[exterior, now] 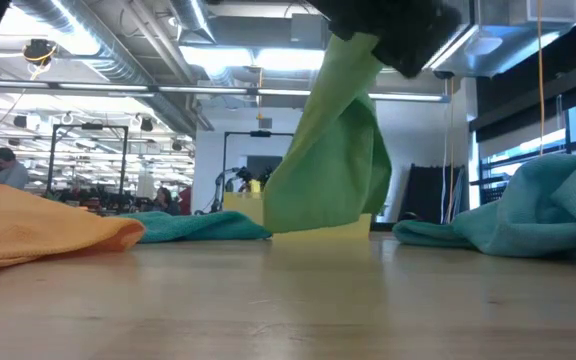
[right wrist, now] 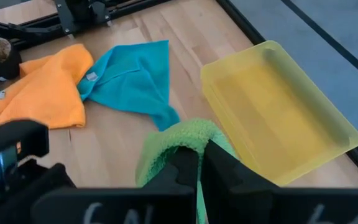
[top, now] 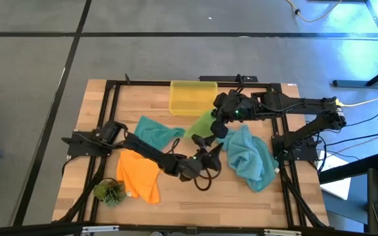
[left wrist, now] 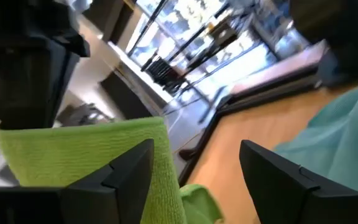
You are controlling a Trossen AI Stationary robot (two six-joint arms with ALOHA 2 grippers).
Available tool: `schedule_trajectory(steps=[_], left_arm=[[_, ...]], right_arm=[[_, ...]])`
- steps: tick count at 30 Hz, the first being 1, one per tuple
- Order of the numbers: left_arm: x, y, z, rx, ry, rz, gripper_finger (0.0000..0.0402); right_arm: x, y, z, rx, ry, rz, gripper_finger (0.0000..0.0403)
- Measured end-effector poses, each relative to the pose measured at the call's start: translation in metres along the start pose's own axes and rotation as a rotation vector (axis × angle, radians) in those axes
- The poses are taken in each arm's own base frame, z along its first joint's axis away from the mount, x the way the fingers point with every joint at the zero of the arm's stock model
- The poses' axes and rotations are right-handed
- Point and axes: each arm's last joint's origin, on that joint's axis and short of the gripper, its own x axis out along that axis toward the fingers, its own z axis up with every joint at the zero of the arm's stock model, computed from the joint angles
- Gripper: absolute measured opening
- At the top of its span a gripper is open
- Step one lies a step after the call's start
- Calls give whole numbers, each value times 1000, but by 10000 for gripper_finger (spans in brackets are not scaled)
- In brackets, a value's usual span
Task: Fold microfiber towels
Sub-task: Fold the green microfiber cloth
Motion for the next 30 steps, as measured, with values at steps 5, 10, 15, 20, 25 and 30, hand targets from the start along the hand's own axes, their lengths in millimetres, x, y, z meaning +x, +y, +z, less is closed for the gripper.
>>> schedule_trajectory(steps=[5,10,15,20,25,30], left_arm=[[12,-8,-2,3,140,150,232],[26,-5,-9,-79,219,251,232],[28,-2,-11,-121,263,313,231],[21,-4,-9,-56,282,315,215],[9,-8,-4,-48,265,294,189],[5,-4,-3,-34,263,288,144]], right_arm=[[0,0,0,-9,-1,2,8],[0,0,1,-8,-7,4,8],[0,1,1,-12,-2,19,8],[0,0,-2,-22,21,11,8],[-1,1,-7,-64,86,45,8],[-1,7,-17,-96,157,99,8]])
